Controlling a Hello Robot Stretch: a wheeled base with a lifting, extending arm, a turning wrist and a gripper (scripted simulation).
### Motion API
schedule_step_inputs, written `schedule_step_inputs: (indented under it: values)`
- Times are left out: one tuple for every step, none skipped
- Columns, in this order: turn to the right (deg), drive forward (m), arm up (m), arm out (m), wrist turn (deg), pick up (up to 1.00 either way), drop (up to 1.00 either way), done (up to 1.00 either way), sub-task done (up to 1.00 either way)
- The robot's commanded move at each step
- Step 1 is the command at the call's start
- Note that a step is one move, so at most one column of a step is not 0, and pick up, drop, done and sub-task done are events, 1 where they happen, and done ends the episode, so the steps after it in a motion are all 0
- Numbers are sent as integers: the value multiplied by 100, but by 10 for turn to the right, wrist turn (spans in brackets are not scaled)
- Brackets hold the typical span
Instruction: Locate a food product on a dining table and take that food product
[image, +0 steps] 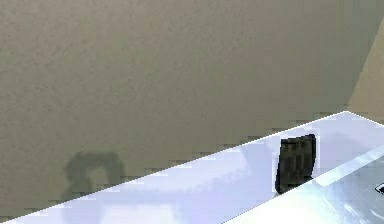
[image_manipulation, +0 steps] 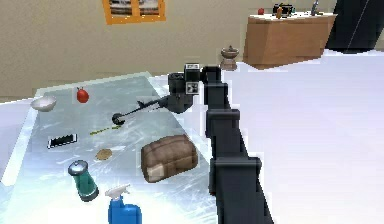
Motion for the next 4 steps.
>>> schedule_step_inputs:
  values:
    - [0, 0, -30, 0, 0, 0, 0, 0, 0]
    - [0, 0, 0, 0, 0, 100, 0, 0, 0]
    - [0, 0, 10, 0, 0, 0, 0, 0, 0]
    - [0, 0, 0, 0, 0, 0, 0, 100, 0]
